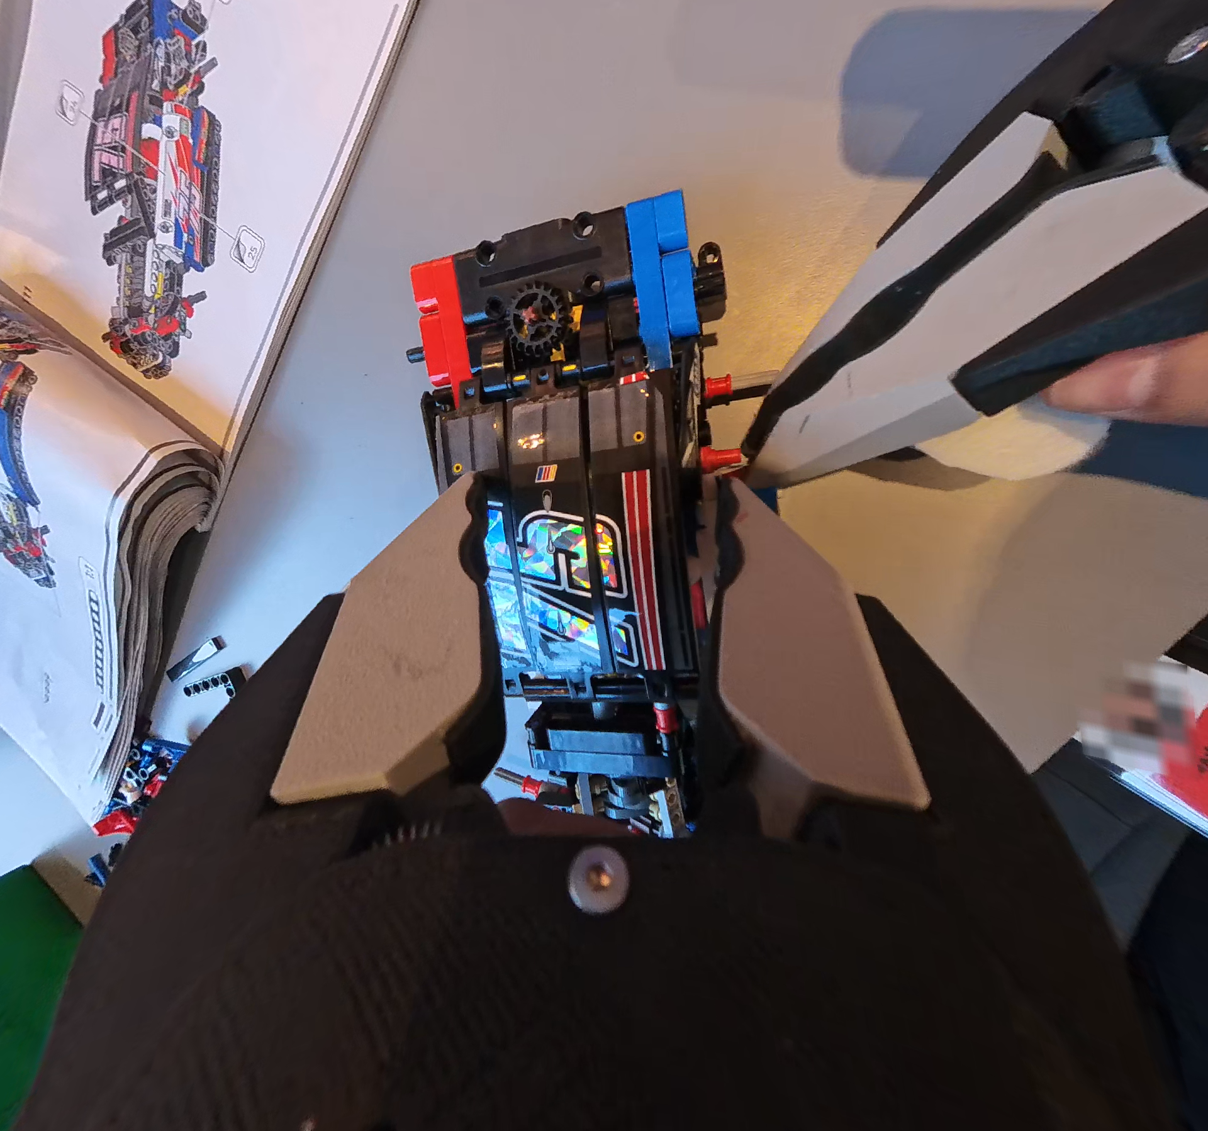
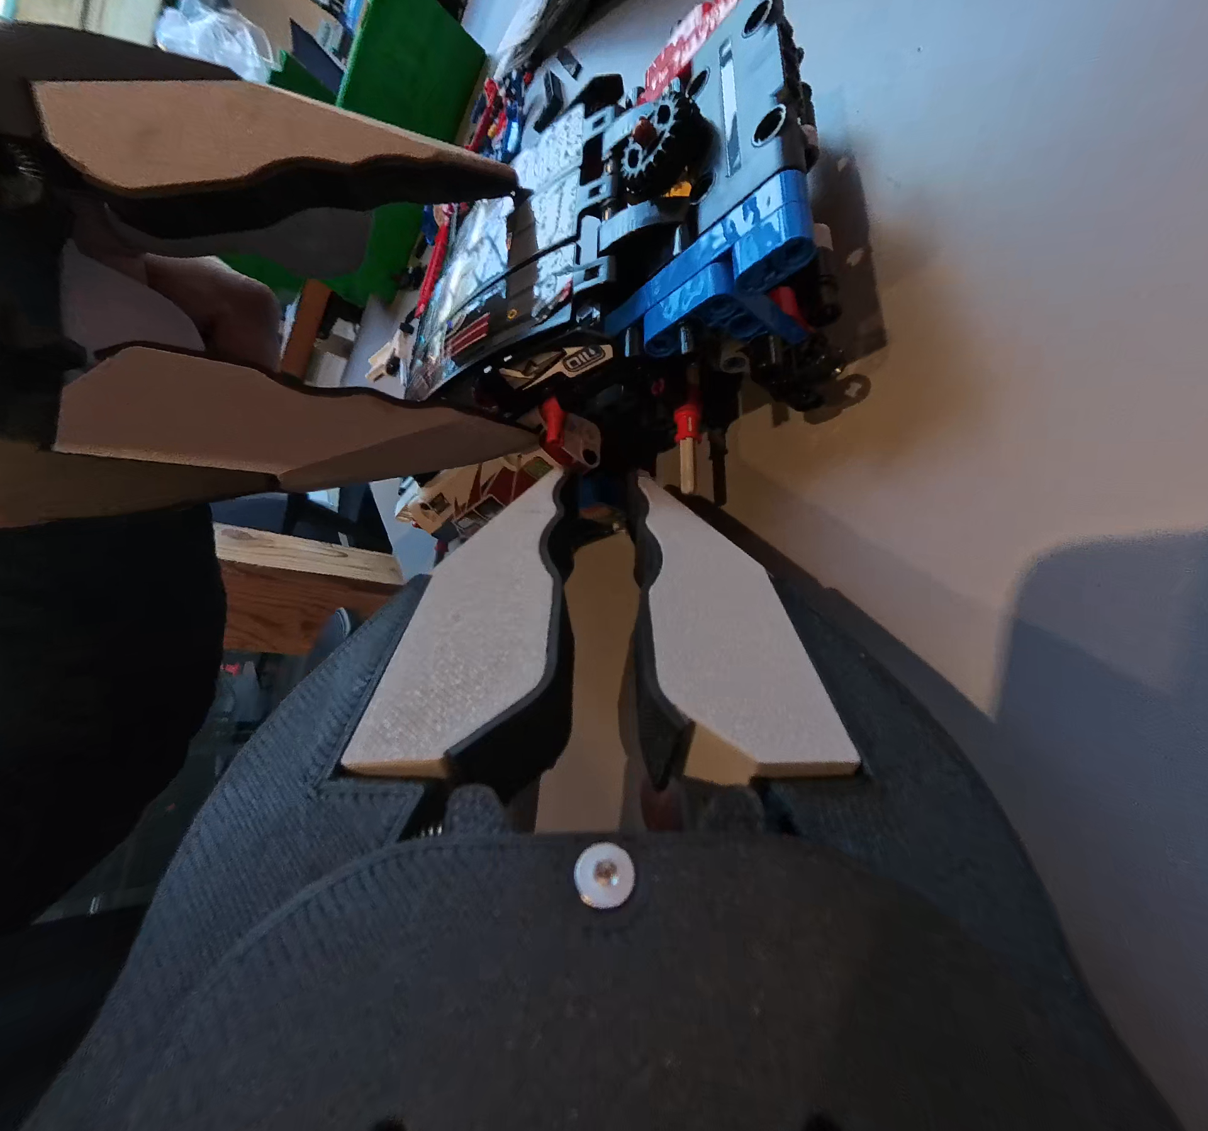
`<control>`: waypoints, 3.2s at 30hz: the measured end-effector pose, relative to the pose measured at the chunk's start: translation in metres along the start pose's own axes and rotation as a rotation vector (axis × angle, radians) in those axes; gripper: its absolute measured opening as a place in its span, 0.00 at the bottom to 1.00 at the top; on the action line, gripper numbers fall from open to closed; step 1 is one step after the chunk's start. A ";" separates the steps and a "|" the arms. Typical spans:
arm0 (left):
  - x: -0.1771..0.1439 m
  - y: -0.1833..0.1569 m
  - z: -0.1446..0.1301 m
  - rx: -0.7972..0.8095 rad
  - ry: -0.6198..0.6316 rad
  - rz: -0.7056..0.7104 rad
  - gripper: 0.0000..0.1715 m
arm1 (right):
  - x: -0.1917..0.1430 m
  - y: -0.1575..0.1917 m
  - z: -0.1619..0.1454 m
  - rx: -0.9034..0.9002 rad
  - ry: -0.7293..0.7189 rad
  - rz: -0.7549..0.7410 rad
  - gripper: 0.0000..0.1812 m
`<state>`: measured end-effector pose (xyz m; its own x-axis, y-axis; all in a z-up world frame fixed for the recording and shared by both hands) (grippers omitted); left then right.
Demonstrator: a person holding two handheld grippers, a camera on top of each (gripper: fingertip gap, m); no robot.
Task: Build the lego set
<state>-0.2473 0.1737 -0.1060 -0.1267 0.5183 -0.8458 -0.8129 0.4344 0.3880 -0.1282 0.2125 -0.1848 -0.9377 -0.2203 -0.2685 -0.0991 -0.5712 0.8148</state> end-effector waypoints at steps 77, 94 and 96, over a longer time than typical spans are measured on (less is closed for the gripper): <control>-0.005 0.066 -0.217 -0.628 -0.498 0.034 0.35 | -0.041 -0.022 0.075 -0.940 0.184 0.085 0.25; 0.009 0.015 -0.179 -0.319 -0.342 -0.170 0.43 | -0.033 -0.025 0.077 -0.899 0.210 -0.006 0.27; 0.015 0.022 -0.172 -0.307 -0.350 -0.189 0.43 | -0.042 -0.028 0.082 -0.889 0.172 -0.021 0.23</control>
<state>-0.3648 0.0640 -0.1735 0.1944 0.6905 -0.6967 -0.9398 0.3347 0.0695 -0.1137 0.3021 -0.1543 -0.8689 -0.2769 -0.4103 0.2448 -0.9608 0.1302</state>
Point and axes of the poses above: each gripper's, where its closed fingertips meet, x out along the fingers, z out of its top, y = z × x across the jaws, the point moved 10 cm from there along -x, back along the fingers, and after that the axes turned 7 degrees about z, right-handed, at the moved point
